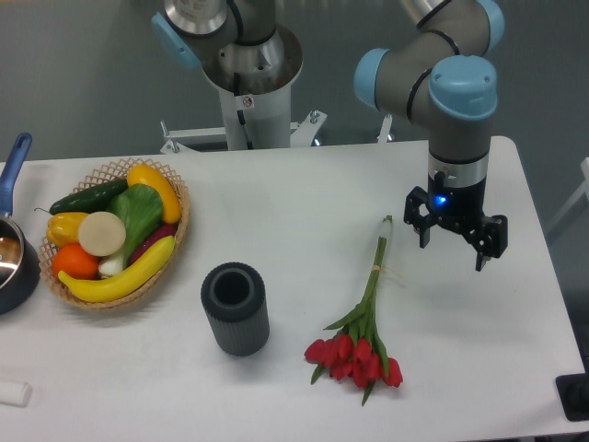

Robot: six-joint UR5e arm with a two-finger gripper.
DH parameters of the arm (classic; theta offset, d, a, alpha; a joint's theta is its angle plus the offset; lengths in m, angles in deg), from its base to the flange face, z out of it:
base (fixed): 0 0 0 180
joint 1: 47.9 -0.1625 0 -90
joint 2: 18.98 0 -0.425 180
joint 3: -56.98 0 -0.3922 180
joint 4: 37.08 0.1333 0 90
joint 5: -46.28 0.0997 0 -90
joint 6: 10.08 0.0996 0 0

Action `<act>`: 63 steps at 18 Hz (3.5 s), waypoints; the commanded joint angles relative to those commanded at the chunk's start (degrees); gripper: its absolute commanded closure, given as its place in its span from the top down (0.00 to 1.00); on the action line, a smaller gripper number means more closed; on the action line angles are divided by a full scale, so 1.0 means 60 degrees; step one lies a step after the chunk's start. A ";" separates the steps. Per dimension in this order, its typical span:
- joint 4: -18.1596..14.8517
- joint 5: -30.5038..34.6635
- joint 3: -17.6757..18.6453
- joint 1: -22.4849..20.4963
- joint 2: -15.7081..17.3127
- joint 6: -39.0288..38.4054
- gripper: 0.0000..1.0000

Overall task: Pick up the flowers from the table
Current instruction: 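Lower the open gripper over the green tulip stems, then close the gripper around the tulip stems, then lift the red tulips up off the table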

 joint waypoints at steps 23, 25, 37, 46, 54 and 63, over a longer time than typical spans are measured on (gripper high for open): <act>0.0073 -0.0073 0.0850 0.0731 -0.0659 -0.2842 1.00; 0.0059 -0.0073 0.1010 0.0820 -0.0688 -0.2842 1.00; 0.0088 -0.0059 0.0806 0.1318 -0.1743 -0.2842 1.00; 0.0088 -0.0088 0.0689 0.1274 -0.1699 -0.2856 0.31; 0.0088 -0.0103 0.0323 0.1158 -0.1597 -0.2842 0.09; 0.0102 -0.1359 -0.1024 0.1055 -0.0895 -0.3206 0.01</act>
